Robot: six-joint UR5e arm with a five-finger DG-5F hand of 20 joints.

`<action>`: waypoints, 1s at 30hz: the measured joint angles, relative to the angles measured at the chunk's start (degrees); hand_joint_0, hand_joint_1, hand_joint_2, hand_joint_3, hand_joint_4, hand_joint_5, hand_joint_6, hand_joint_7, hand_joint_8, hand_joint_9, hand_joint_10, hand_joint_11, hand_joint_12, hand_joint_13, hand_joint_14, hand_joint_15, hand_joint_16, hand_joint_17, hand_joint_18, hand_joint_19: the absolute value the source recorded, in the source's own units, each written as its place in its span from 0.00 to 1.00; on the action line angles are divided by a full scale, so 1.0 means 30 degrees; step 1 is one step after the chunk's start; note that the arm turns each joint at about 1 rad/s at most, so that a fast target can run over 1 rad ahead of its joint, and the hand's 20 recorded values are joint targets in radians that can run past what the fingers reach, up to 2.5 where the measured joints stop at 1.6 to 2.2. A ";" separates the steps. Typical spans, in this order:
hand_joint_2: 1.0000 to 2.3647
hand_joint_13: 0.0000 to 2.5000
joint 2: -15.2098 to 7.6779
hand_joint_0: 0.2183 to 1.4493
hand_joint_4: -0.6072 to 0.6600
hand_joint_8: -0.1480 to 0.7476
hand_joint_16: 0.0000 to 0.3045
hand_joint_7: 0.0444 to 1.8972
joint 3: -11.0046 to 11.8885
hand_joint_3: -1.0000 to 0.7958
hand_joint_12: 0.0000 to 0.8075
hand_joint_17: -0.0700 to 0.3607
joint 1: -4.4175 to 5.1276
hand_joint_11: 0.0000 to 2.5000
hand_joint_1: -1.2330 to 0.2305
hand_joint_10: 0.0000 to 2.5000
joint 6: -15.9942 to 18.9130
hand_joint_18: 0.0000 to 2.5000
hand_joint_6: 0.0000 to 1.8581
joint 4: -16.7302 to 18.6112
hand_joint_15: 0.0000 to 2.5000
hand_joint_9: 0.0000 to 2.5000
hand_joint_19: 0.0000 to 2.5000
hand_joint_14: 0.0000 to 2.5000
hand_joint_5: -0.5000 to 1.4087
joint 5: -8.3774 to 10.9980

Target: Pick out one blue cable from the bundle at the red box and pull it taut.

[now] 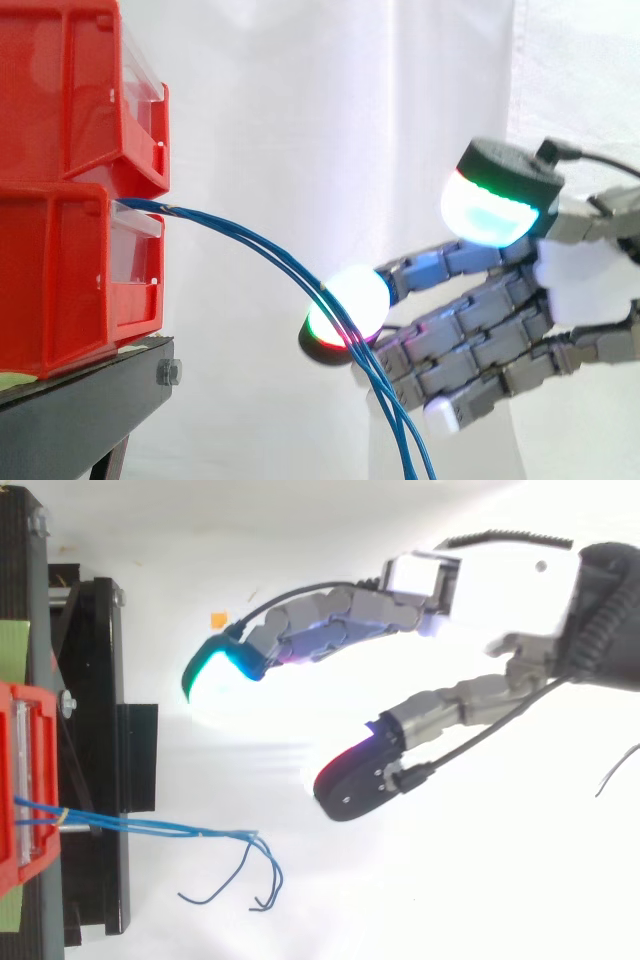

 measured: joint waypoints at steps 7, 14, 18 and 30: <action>0.00 0.18 -0.1675 0.21 0.62 0.42 0.14 0.33 0.1412 0.28 0.41 0.39 0.0207 0.00 0.41 0.00 0.0216 0.16 0.27 0.0762 0.01 0.20 0.14 0.00 0.15 -0.0151; 0.00 0.19 -0.2261 0.21 0.63 0.43 0.15 0.35 0.2060 0.28 0.42 0.40 0.0414 0.00 0.42 0.00 0.0714 0.17 0.27 0.1129 0.02 0.21 0.15 0.00 0.16 -0.0243; 0.00 0.20 -0.2284 0.21 0.64 0.43 0.15 0.37 0.2130 0.28 0.43 0.40 0.0513 0.01 0.43 0.00 0.1094 0.17 0.27 0.1249 0.03 0.22 0.15 0.00 0.16 -0.0254; 0.00 0.21 -0.2292 0.22 0.66 0.44 0.15 0.41 0.2303 0.28 0.43 0.40 0.0795 0.02 0.40 0.00 0.2749 0.19 0.27 0.0967 0.04 0.24 0.16 0.00 0.17 -0.0401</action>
